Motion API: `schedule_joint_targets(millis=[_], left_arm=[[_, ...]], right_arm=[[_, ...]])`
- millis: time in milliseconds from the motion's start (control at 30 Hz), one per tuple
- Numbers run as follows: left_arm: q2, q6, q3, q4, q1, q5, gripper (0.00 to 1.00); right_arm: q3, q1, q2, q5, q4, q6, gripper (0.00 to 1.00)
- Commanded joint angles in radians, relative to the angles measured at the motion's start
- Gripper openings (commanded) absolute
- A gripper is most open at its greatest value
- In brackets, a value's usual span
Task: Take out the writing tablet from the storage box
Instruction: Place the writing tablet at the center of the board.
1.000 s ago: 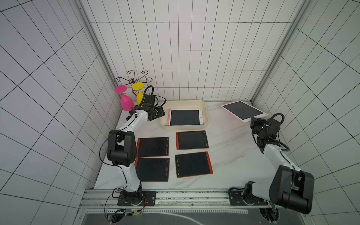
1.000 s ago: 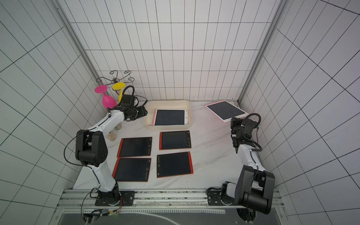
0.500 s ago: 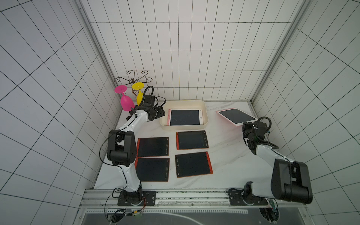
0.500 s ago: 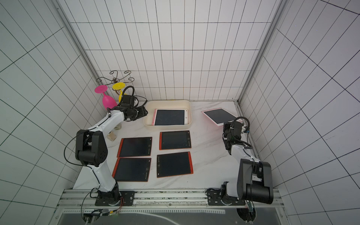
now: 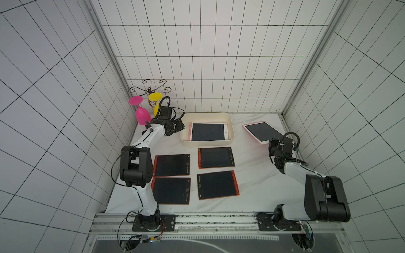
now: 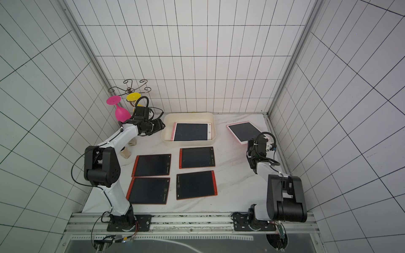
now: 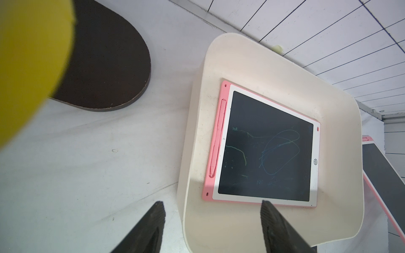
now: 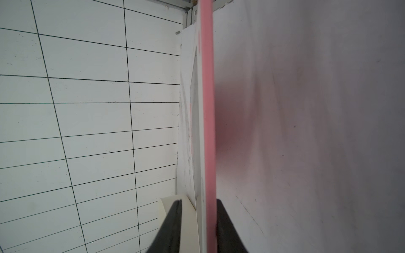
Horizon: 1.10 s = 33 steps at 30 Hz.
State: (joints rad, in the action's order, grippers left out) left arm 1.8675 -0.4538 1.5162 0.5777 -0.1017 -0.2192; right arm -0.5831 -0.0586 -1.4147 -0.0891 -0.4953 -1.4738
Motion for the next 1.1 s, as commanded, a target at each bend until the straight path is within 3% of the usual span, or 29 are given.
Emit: schedule_joint_targets(millis=[0, 267, 567, 1067], left_arm=[[-0.001, -0.006, -0.013, -0.025, 0.008, -0.009, 0.69], [-0.001, -0.009, -0.015, -0.026, 0.01, -0.011, 0.69], [0.002, -0.014, -0.017, -0.028, 0.016, -0.018, 0.69], [0.009, -0.024, -0.019, -0.033, 0.04, -0.04, 0.69]], right_arm=[[0.022, 0.008, -0.024, -0.009, -0.034, -0.024, 0.31], [0.001, 0.009, -0.063, 0.026, -0.027, -0.021, 0.47], [-0.052, 0.009, -0.129, 0.082, -0.038, -0.038, 0.55], [-0.131, 0.017, -0.242, 0.144, -0.111, -0.083, 0.59]])
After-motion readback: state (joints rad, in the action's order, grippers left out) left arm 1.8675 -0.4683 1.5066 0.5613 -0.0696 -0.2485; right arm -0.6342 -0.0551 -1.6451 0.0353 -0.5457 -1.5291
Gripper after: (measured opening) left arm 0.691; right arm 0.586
